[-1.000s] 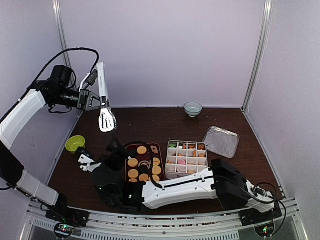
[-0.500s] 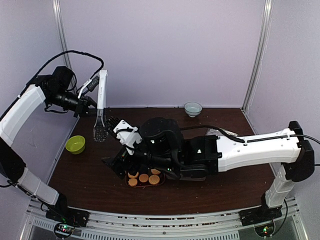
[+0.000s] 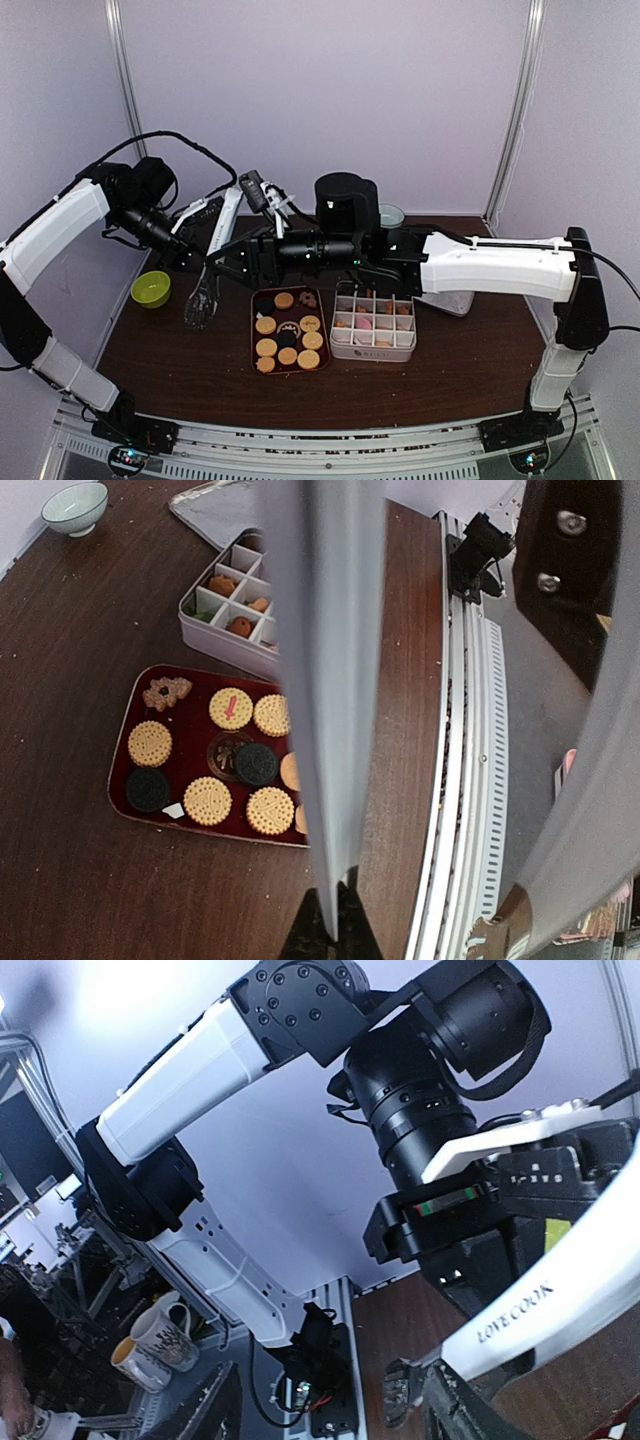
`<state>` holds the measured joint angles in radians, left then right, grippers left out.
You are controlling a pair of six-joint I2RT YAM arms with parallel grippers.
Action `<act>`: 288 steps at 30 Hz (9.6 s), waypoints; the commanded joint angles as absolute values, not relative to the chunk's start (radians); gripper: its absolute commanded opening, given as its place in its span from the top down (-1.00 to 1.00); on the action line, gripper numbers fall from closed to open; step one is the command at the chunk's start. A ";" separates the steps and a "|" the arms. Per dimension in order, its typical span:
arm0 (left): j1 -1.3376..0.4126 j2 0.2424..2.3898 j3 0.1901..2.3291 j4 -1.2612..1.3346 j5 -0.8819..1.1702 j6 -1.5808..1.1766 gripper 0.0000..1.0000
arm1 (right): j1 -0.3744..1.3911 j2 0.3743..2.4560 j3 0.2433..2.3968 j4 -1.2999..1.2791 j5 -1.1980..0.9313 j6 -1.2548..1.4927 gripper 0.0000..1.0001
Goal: Pack the cookies
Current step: Pass from the left arm to the right, then pass from the right arm to the left, then pass from the left arm to the right, then pick up the fake cookies from the plate.
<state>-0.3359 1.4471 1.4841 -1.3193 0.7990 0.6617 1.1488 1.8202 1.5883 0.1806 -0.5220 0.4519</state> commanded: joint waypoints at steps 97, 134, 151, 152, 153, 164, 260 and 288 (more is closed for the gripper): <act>-0.371 1.477 1.512 -1.377 0.904 0.753 1.00 | 1.002 1.636 1.240 0.532 -0.516 0.584 -0.95; -0.393 1.669 1.611 -1.552 0.988 0.904 1.00 | 0.914 1.855 1.450 0.605 -0.808 0.780 -0.30; -0.399 1.672 1.648 -1.467 0.902 0.773 -0.02 | 0.920 1.699 1.340 0.424 -0.672 0.611 0.24; -0.400 1.671 1.642 -1.443 0.872 0.749 -0.06 | 0.921 1.687 1.337 0.389 -0.649 0.584 0.25; -0.399 1.671 1.639 -1.424 0.851 0.734 -0.09 | 0.920 1.676 1.330 0.364 -0.632 0.564 0.25; -0.247 1.653 1.618 -1.330 0.636 0.610 -0.73 | 0.921 1.630 1.288 0.194 -0.435 0.381 0.25; -0.137 1.419 1.390 -1.265 0.536 0.523 -0.82 | 1.306 1.754 1.127 0.253 0.267 0.253 0.18; -0.138 1.416 1.382 -1.267 0.547 0.530 -0.81 | 1.263 1.856 1.192 0.253 0.313 0.128 0.20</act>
<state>-0.1436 1.4307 1.3796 -1.2793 0.5217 0.5186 1.2819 1.8626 1.2163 0.2623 0.2543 0.1589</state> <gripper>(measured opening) 0.905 0.402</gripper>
